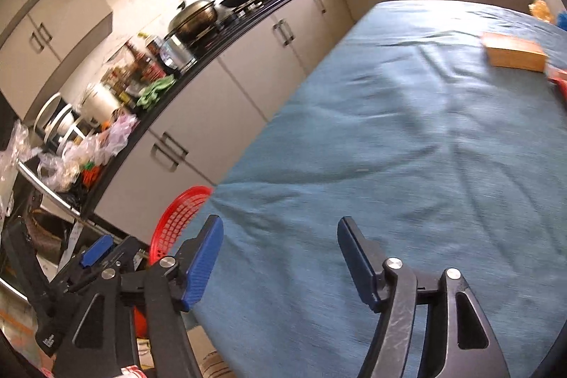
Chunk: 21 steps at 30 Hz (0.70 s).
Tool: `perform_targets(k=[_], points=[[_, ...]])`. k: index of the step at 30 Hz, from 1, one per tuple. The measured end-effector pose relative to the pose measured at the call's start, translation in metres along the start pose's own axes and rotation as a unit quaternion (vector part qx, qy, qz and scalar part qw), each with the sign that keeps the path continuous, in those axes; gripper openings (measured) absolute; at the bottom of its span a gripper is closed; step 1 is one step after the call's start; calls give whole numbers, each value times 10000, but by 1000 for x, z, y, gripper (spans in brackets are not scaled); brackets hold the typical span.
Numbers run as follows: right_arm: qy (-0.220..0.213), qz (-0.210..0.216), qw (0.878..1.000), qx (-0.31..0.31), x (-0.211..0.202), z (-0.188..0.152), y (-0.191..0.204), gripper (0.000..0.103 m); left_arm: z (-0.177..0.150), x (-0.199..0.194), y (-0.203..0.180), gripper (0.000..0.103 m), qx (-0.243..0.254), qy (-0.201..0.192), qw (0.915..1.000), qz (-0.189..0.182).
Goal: Collect trash
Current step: 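Move both open tools back over the table toward the remaining boxes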
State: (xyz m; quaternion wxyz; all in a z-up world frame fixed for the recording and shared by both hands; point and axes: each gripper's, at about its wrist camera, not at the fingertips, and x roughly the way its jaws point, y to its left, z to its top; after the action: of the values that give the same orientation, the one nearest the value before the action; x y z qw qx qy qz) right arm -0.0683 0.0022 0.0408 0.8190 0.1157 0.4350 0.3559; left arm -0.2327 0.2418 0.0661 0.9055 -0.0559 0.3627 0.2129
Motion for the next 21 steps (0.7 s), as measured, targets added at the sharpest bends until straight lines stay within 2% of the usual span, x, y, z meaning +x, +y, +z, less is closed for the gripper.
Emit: perform_targets(k=[4, 9, 14, 18, 21], points=[[-165, -262, 9994, 172, -29, -2, -33, 77, -1, -3, -27, 77, 196, 70, 9993, -322], [-440, -658, 9956, 503, -70, -7, -85, 79, -6, -2, -62, 77, 533, 160, 9969, -557], [-645, -974, 9891, 891, -100, -8, -130, 80, -10, 4, -96, 77, 855, 300, 9916, -919], [-842, -1188, 9846, 968, -119, 9, -154, 80, -11, 8, -116, 77, 911, 409, 9882, -1160], [-1019, -1329, 9810, 980, -126, 41, -170, 80, -9, 10, -127, 77, 924, 488, 9840, -1442]])
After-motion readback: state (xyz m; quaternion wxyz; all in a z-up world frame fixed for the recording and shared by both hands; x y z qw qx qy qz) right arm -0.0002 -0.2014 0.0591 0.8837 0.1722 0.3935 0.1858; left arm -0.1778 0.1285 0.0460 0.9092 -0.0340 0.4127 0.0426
